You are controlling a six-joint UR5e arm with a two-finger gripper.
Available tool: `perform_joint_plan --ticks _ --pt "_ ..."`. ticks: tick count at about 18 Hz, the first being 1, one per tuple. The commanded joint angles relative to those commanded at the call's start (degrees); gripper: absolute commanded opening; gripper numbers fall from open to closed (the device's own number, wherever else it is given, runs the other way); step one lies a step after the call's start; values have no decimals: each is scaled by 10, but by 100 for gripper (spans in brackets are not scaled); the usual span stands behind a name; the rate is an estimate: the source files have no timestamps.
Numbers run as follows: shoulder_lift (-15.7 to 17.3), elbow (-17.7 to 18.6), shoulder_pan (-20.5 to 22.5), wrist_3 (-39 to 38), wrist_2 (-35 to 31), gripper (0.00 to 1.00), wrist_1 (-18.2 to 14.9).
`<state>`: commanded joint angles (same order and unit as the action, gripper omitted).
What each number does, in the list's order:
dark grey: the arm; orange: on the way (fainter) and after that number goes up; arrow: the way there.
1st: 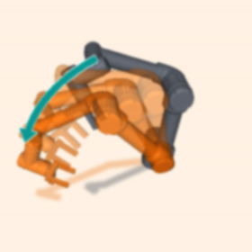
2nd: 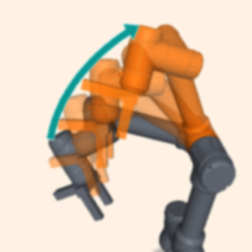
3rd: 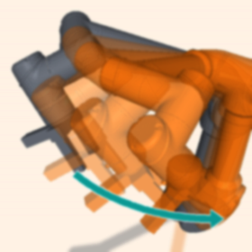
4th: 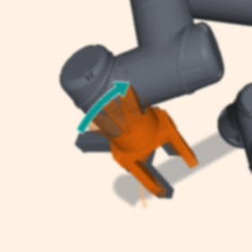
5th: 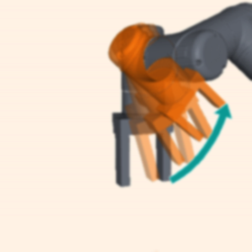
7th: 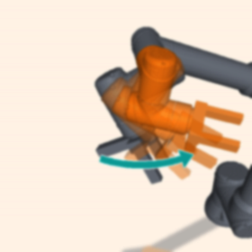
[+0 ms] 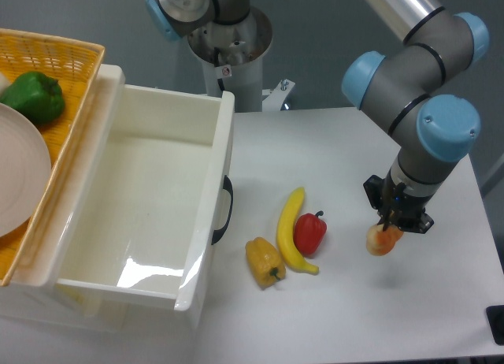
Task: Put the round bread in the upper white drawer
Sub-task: 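Close the gripper on the round bread roll and lift it, then carry the bread roll over the open white drawer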
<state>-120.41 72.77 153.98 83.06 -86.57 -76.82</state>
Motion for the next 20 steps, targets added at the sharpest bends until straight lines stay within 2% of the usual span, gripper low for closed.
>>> perform_joint_plan --ticks 4,9,11,17,20 --pt "2 0 0 -5 0 0 -2" --pt "20 -7 0 -33 27 0 -30" --pt "36 -5 1 -44 44 0 -37" --pt "95 0 -13 -177 110 0 -51" --pt "134 23 -11 -213 148 0 -51"
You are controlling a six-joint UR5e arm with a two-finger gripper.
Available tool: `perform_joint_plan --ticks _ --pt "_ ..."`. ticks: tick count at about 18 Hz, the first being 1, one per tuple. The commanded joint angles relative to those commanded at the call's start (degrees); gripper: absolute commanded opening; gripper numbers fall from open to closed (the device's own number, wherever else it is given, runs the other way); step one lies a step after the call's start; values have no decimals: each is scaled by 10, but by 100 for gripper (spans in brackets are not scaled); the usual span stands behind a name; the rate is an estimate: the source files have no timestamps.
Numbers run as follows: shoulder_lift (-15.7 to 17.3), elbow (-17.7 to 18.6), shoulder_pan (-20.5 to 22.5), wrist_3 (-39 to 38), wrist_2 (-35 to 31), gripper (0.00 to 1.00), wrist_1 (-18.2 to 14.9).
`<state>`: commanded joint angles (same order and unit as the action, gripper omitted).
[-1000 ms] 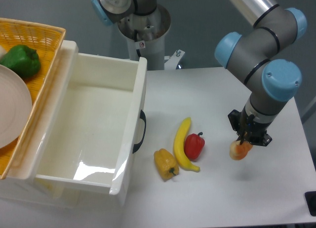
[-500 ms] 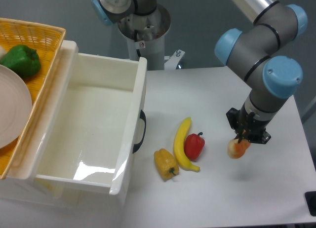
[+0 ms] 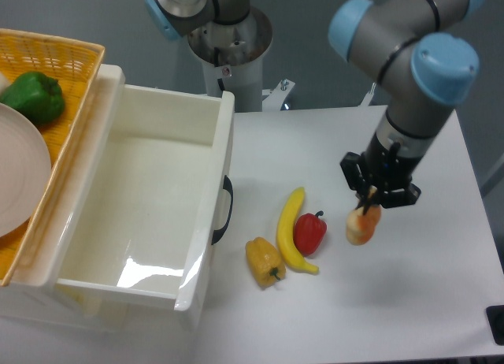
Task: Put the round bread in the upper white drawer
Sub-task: 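Carry the bread roll over the open white drawer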
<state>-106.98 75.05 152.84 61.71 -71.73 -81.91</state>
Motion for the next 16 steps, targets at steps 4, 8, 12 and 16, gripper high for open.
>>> perform_joint_plan --ticks 4,8,12,16 --pt "40 25 -6 -75 45 0 2" --pt "93 56 -18 -143 104 0 2" --pt "126 80 -48 -198 120 0 2" --pt "141 80 -95 -292 133 0 10"
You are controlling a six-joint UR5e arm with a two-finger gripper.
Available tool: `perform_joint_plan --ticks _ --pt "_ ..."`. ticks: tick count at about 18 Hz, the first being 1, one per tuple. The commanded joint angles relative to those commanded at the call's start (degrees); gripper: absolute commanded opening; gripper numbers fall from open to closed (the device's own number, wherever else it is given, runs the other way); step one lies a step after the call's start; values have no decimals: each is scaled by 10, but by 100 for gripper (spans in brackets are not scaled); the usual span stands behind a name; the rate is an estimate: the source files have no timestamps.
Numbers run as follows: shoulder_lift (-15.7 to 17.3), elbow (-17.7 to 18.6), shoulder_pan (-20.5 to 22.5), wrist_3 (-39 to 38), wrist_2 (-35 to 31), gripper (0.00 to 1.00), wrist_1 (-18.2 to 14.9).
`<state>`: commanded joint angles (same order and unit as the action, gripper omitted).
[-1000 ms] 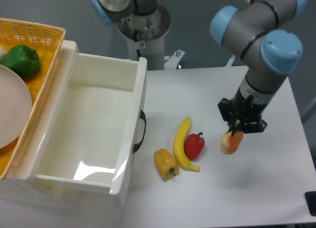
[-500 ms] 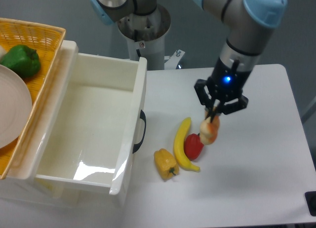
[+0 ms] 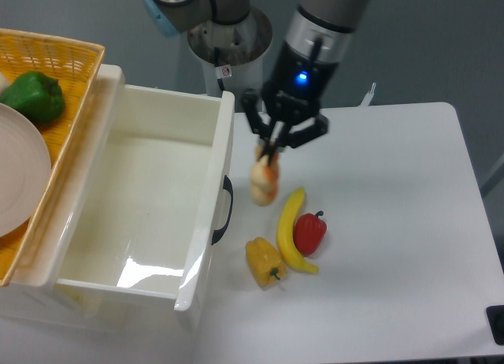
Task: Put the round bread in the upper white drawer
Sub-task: 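Carry the bread roll over the open white drawer, then open the gripper to drop the bread roll into the drawer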
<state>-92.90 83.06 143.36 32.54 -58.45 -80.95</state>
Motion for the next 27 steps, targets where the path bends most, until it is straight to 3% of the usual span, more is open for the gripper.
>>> perform_joint_plan --ticks 7,10,15,16,20,27 --pt "0 3 -50 -37 -2 0 18" --pt "-2 18 -62 -38 -4 23 19" --pt "-9 39 -72 -51 -5 92 21" --pt "-12 39 -75 -55 -8 99 26" --pt "-27 38 -95 -79 -25 100 49" --pt "-31 35 -95 -83 -26 100 50"
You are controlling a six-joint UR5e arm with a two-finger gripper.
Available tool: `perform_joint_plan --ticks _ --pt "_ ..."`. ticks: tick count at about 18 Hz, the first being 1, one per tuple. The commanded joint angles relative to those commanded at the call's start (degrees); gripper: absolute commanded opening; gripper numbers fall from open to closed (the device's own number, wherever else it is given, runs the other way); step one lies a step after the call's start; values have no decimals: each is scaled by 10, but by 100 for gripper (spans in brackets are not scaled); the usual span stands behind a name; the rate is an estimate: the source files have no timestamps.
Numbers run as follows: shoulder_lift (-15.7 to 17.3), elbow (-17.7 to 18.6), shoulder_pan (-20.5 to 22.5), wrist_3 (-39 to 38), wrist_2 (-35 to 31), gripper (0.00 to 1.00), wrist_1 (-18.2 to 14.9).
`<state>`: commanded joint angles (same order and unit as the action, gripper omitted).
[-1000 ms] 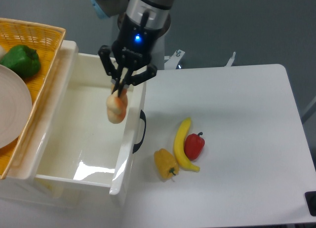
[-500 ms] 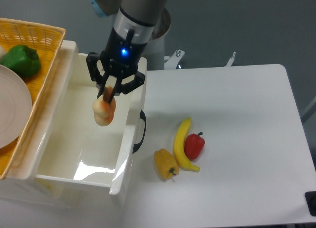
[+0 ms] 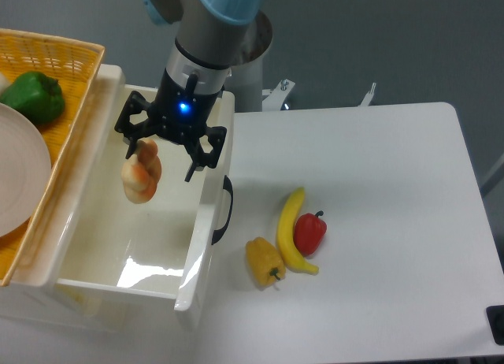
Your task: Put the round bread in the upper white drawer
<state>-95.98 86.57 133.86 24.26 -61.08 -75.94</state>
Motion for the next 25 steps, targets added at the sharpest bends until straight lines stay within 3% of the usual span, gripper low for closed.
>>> perform_joint_plan --ticks 18,23,25 --pt "1 -4 0 0 -8 100 0" --pt "1 -24 4 7 -16 100 1" --pt "3 -37 18 26 -26 100 18"
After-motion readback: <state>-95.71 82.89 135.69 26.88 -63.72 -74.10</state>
